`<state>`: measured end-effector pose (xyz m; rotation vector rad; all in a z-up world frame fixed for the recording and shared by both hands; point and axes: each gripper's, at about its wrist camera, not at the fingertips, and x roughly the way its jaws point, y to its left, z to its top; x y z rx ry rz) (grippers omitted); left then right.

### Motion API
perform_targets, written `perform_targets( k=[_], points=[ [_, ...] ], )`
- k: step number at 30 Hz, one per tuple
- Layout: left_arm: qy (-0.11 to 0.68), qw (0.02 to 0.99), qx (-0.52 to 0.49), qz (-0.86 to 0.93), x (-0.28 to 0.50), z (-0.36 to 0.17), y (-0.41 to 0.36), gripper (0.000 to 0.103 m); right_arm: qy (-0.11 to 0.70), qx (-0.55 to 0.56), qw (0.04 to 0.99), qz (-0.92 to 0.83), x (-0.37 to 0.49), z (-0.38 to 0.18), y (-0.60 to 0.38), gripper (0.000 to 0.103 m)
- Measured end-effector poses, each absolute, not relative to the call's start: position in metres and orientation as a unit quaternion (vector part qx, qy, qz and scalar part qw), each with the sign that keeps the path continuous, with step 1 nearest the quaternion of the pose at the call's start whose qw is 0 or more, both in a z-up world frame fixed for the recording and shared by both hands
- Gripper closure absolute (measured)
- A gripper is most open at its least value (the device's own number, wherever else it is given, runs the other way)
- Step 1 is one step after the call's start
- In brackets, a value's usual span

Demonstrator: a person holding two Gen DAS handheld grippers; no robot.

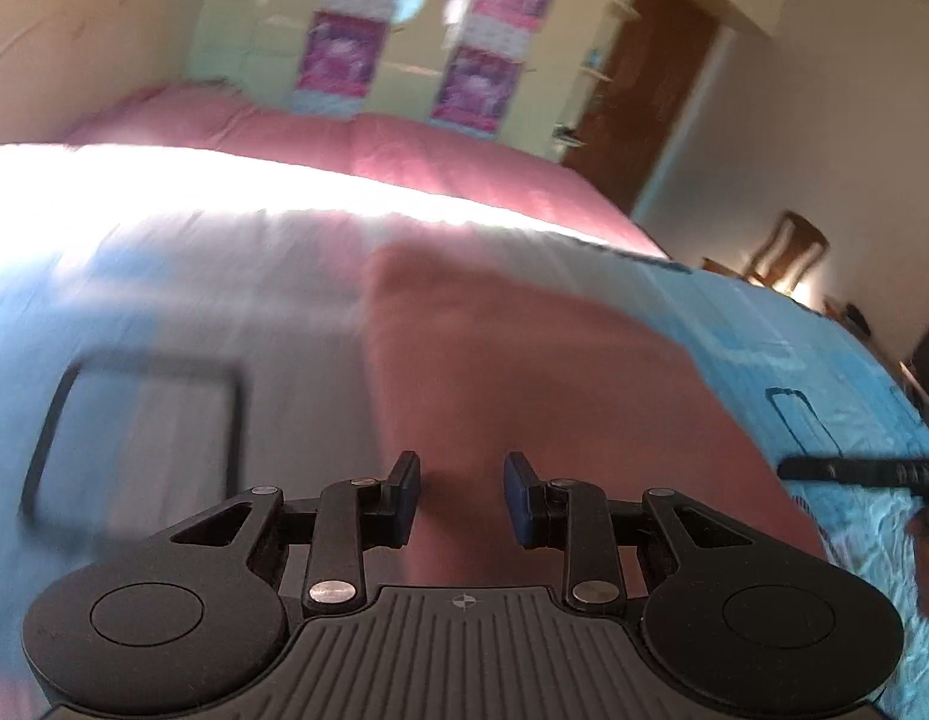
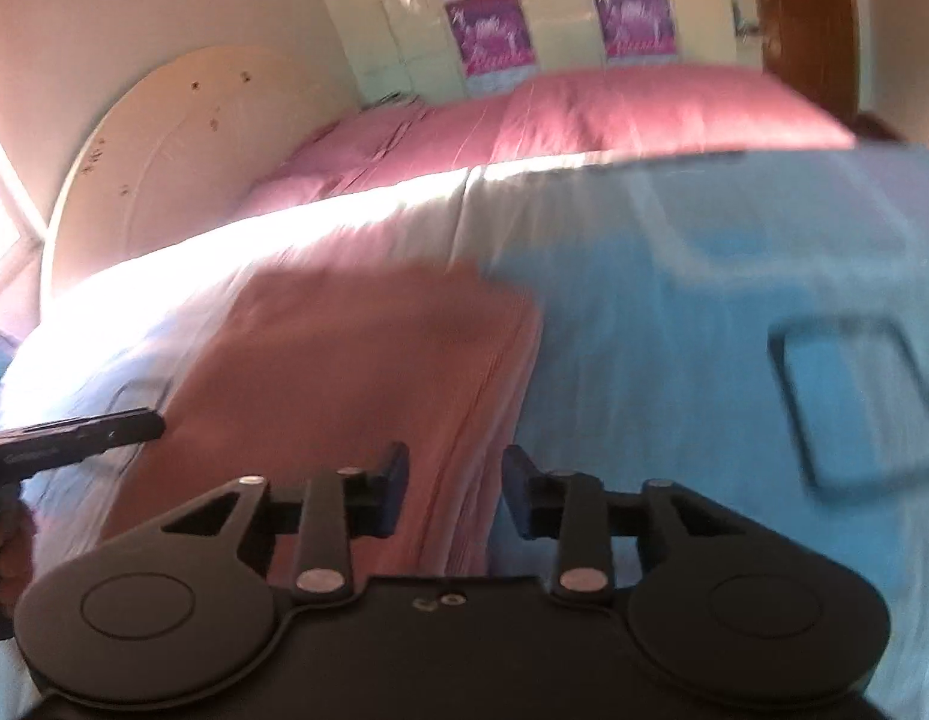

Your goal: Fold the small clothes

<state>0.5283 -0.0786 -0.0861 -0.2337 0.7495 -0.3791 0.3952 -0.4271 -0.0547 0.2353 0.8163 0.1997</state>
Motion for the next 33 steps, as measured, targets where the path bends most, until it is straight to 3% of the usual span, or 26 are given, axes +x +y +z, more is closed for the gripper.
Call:
perform_targets(
  k=[6,7,8,11,18,21,24,28,33],
  points=[
    [0.374,0.901,-0.153,-0.158,0.505,-0.102,-0.069,0.074,0.417,0.145,0.890,0.112,0.367,-0.071,-0.419,0.079],
    [0.376,0.901,-0.148,-0.156,0.505,-0.103,-0.071,0.074,0.418,0.144,0.890,0.111,0.367,-0.072,-0.418,0.080],
    [0.379,0.904,-0.128,-0.153,0.503,-0.103,-0.076,0.074,0.419,0.147,0.889,0.110,0.367,-0.073,-0.418,0.088],
    [0.384,0.906,-0.096,-0.150,0.498,-0.104,-0.086,0.074,0.419,0.123,0.894,0.099,0.366,-0.074,-0.416,0.091],
    [0.401,0.899,-0.077,-0.156,0.468,-0.103,-0.090,0.074,0.418,0.054,0.904,0.065,0.352,-0.076,-0.406,0.090],
    [0.416,0.894,-0.078,-0.149,0.465,-0.110,-0.087,0.074,0.422,0.034,0.904,0.064,0.350,-0.073,-0.401,0.083],
    [0.412,0.897,-0.067,-0.144,0.460,-0.104,-0.089,0.074,0.386,0.023,0.920,0.065,0.338,-0.052,-0.398,0.082],
    [0.419,0.897,-0.048,-0.136,0.454,-0.105,-0.098,0.074,0.356,-0.015,0.929,0.097,0.326,-0.040,-0.379,0.085],
    [0.424,0.895,-0.054,-0.129,0.455,-0.107,-0.099,0.074,0.395,-0.072,0.911,0.091,0.330,-0.070,-0.359,0.094]
  ],
)
